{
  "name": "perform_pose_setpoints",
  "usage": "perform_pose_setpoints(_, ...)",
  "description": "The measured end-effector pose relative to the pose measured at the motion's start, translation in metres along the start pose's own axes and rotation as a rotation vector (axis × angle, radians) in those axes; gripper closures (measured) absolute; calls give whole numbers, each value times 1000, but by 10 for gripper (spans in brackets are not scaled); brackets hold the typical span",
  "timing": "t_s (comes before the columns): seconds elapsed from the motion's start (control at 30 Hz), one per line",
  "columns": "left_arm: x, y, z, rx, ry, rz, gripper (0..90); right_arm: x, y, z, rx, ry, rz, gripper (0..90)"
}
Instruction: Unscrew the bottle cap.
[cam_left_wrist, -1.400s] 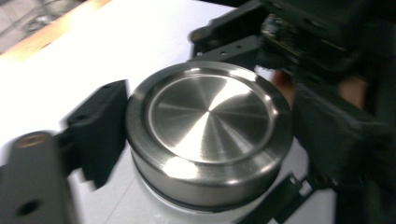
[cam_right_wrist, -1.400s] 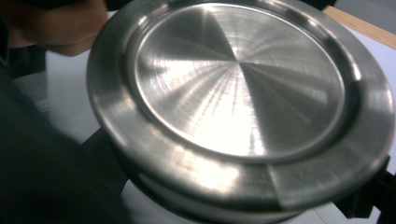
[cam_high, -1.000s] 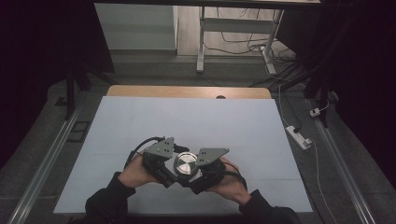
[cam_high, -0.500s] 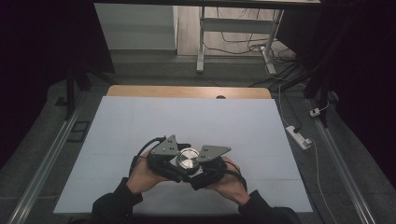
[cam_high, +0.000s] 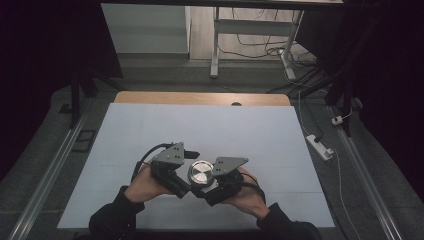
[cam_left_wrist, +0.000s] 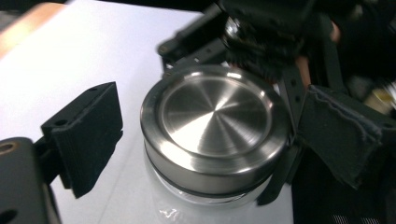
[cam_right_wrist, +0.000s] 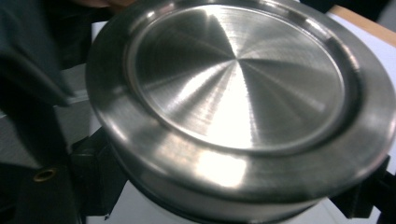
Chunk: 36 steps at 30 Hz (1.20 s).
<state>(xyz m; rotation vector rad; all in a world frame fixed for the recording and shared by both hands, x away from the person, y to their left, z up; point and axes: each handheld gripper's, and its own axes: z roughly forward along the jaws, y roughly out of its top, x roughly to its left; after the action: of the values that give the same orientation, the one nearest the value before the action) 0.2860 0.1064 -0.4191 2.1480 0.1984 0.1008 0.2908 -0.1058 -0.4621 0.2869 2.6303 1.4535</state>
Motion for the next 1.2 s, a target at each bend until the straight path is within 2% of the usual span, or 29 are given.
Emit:
perform_pose_setpoints(0.03, 0, 0, 0, 0, 0, 0, 109, 2, 0, 1, 1, 13, -11, 146)
perform_pose_setpoints(0.07, 0, -2, 2, 14, -10, 27, 112, 3, 1, 1, 4, 21, -21, 146)
perform_pose_setpoints(0.17, 0, -4, 5, 2, -38, 43, 187, 6, 1, 3, 8, 36, -34, 146)
perform_pose_setpoints(0.27, 1, -6, 6, -22, -23, 24, 198, 7, 1, 4, 11, 28, -32, 146)
perform_pose_setpoints(0.3, 1, -5, 7, -32, -14, 2, 202, 6, 1, 4, 11, 20, -26, 146)
perform_pose_setpoints(0.37, 0, -3, 10, -37, 34, -31, 206, 4, 1, 3, 6, -2, 11, 146)
perform_pose_setpoints(0.57, -12, 7, 22, -34, 251, -108, 207, -4, -1, 0, -6, -102, 81, 146)
perform_pose_setpoints(0.63, -15, 9, 24, -39, 296, -135, 208, -5, -1, 0, -9, -125, 101, 146)
perform_pose_setpoints(0.7, -17, 10, 26, -40, 325, -141, 208, -5, -1, 0, -9, -146, 104, 146)
perform_pose_setpoints(0.9, -18, 10, 27, -64, 356, -172, 207, -6, -1, 0, -12, -164, 121, 146)
perform_pose_setpoints(0.97, -20, 10, 25, -92, 357, -184, 208, -6, -1, 1, -9, -174, 124, 146)
perform_pose_setpoints(1.07, -22, 13, 23, -103, 366, -180, 207, -6, -3, 2, -3, -174, 131, 146)
perform_pose_setpoints(1.2, -19, 11, 19, -96, 356, -175, 207, -6, -2, 1, -15, -166, 126, 146)
